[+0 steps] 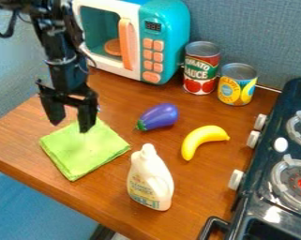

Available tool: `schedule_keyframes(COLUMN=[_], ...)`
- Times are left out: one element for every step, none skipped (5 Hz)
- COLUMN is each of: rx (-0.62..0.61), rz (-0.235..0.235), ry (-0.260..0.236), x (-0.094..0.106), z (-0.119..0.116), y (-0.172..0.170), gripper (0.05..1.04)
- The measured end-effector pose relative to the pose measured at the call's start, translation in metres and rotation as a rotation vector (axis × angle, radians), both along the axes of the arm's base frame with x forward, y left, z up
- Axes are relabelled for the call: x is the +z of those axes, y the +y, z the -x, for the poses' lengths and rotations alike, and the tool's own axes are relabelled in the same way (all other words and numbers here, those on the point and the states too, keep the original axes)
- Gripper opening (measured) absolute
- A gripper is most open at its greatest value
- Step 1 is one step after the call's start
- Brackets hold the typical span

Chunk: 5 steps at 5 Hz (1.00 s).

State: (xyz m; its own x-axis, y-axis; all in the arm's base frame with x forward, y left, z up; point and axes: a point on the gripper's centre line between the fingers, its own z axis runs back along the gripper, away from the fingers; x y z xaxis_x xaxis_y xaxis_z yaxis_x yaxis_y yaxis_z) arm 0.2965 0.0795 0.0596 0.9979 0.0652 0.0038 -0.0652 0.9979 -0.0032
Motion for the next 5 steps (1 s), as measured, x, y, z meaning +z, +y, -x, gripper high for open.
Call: schedule_keyframes(rx=[0.035, -0.065, -0.148, -0.218, -0.256], rz=[-0.147, -0.128, -0.09, -0.061, -0.02], ry=[0.098, 0.06, 0.036, 0.006, -0.013], x=[0.021, 0.047, 0.053, 0.052, 0.053], z=[0.004, -0.005, -0.011, -0.015, -0.016], y=[0.006, -0.016, -0.042, -0.063, -0.075], gripper=[1.0, 1.0, 1.0, 1.0, 1.0])
